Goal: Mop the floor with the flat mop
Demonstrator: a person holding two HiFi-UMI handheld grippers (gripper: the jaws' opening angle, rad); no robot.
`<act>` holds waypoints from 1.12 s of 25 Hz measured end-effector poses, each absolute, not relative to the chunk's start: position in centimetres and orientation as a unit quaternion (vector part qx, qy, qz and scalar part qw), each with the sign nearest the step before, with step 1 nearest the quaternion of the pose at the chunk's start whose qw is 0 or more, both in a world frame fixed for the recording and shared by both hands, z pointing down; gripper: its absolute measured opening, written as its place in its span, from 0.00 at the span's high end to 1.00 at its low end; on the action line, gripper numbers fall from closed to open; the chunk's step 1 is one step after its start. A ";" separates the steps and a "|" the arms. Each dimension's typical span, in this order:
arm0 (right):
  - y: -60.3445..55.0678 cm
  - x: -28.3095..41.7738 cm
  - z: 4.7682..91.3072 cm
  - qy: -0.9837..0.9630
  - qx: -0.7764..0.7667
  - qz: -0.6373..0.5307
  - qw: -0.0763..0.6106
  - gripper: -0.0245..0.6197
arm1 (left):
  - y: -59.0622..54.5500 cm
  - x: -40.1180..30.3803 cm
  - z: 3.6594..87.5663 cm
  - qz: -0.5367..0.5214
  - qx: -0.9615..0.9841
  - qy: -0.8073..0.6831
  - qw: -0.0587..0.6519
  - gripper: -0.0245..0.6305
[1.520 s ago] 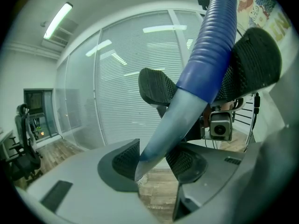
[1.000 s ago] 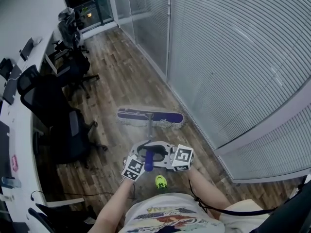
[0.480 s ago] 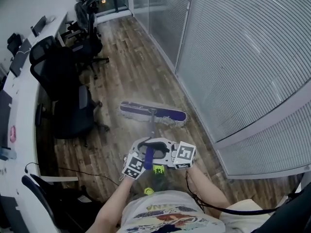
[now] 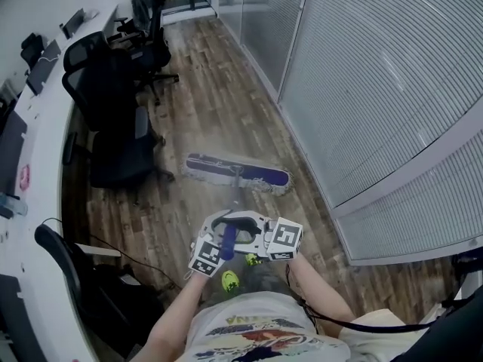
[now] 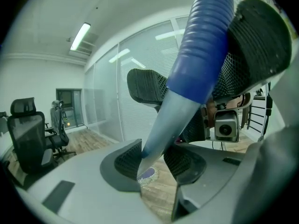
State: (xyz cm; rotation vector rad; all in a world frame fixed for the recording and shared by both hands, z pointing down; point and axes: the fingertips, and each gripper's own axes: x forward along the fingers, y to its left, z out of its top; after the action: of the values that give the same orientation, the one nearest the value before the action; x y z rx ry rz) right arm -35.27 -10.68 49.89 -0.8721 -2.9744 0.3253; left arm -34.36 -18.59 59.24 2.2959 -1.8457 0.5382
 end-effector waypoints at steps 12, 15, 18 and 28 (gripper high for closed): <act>-6.4 -24.0 49.5 -0.941 -0.317 0.118 0.009 0.59 | -14.2 -23.2 58.9 0.189 0.747 -0.632 0.084 0.77; -6.2 -18.0 49.4 -0.937 -0.326 0.125 0.004 0.59 | -13.7 -17.8 58.8 0.202 0.733 -0.644 0.087 0.77; -5.3 -12.4 49.4 -0.933 -0.335 0.129 -0.005 0.59 | -12.8 -12.3 58.8 0.199 0.726 -0.652 0.093 0.77; -1.8 0.9 50.1 -0.923 -0.361 0.135 -0.009 0.59 | -9.2 0.6 59.5 0.208 0.707 -0.668 0.101 0.77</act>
State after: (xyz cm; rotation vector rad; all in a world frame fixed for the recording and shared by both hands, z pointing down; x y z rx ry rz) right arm 0.94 -1.84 50.12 -1.1415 -2.9150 0.4276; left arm 0.61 -9.20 59.46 2.0896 -1.9719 0.6155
